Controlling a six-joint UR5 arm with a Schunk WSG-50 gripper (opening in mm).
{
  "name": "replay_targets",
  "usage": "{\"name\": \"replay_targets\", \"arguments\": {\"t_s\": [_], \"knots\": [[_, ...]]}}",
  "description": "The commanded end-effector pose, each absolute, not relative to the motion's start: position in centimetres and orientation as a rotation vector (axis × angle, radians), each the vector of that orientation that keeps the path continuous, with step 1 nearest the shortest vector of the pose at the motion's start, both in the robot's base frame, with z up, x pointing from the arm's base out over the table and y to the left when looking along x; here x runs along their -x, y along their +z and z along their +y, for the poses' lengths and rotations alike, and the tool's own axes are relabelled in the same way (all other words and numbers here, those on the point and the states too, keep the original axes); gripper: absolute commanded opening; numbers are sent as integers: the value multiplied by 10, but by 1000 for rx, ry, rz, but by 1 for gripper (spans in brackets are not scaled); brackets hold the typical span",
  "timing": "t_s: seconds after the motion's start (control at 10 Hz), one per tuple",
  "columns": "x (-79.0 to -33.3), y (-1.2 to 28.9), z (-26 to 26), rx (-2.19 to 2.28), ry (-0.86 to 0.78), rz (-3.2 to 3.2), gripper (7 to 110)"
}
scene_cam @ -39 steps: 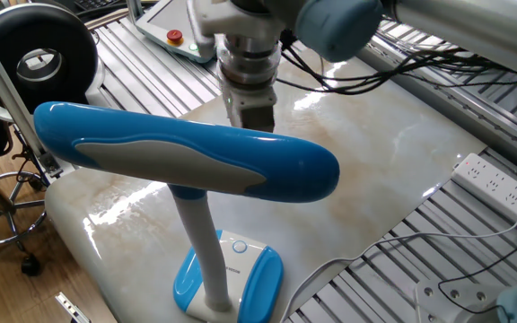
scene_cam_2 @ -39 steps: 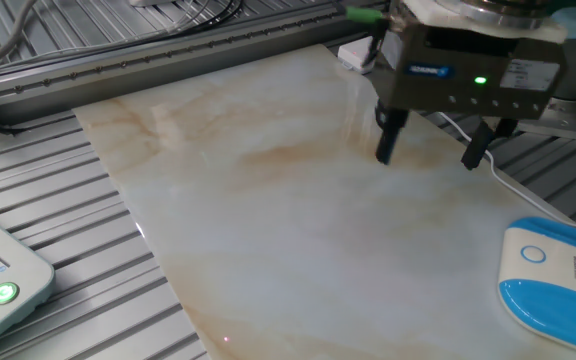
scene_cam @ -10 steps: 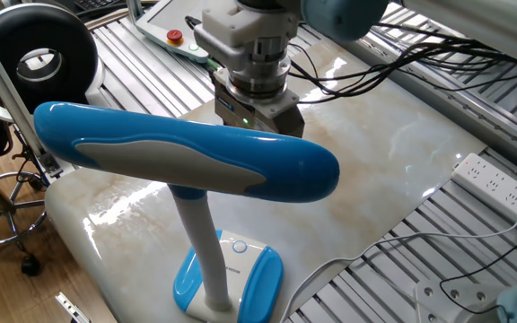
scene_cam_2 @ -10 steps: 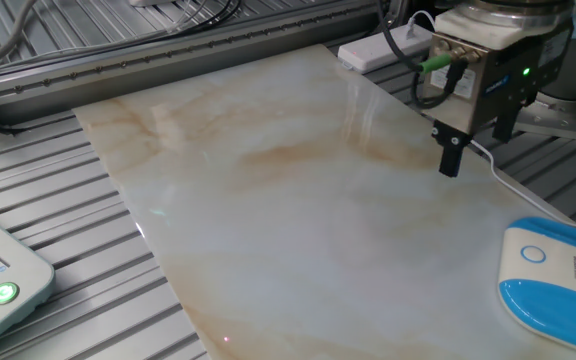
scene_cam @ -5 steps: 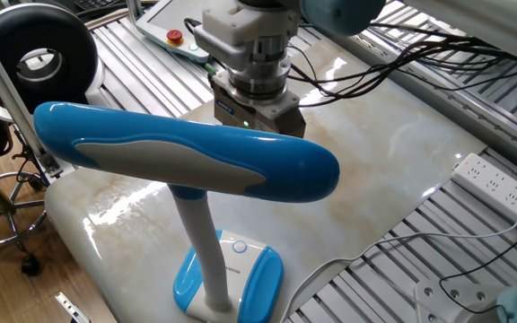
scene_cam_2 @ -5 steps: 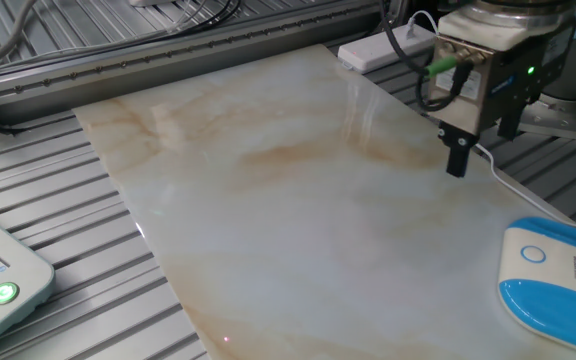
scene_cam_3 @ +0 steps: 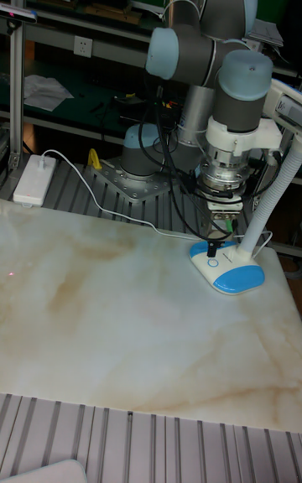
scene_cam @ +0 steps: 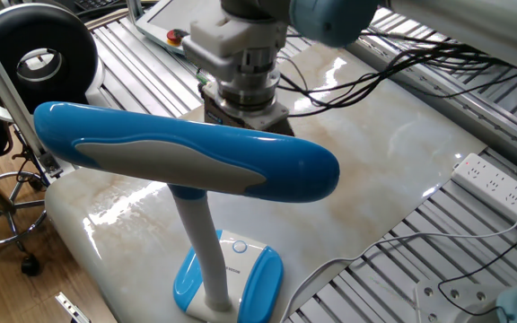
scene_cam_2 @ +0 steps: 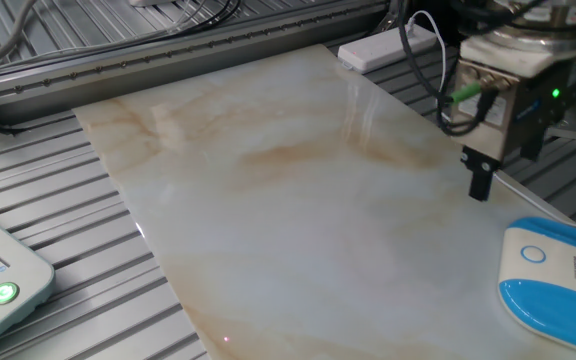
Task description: Turn on the desk lamp by pressing the button
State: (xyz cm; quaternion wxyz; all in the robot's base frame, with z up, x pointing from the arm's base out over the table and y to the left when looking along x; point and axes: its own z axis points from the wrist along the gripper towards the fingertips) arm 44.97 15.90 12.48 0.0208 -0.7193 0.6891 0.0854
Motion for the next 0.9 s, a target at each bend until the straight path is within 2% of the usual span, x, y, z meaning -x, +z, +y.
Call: {"name": "replay_targets", "arguments": {"t_s": [0.0, 0.4, 0.7, 0.8], "knots": [[-454, 118, 177, 2158, 239, 2186, 88], [-463, 112, 182, 1953, 185, 2360, 88], [-466, 98, 179, 1924, 54, 2419, 88], [-465, 95, 183, 1915, 64, 2415, 88]]}}
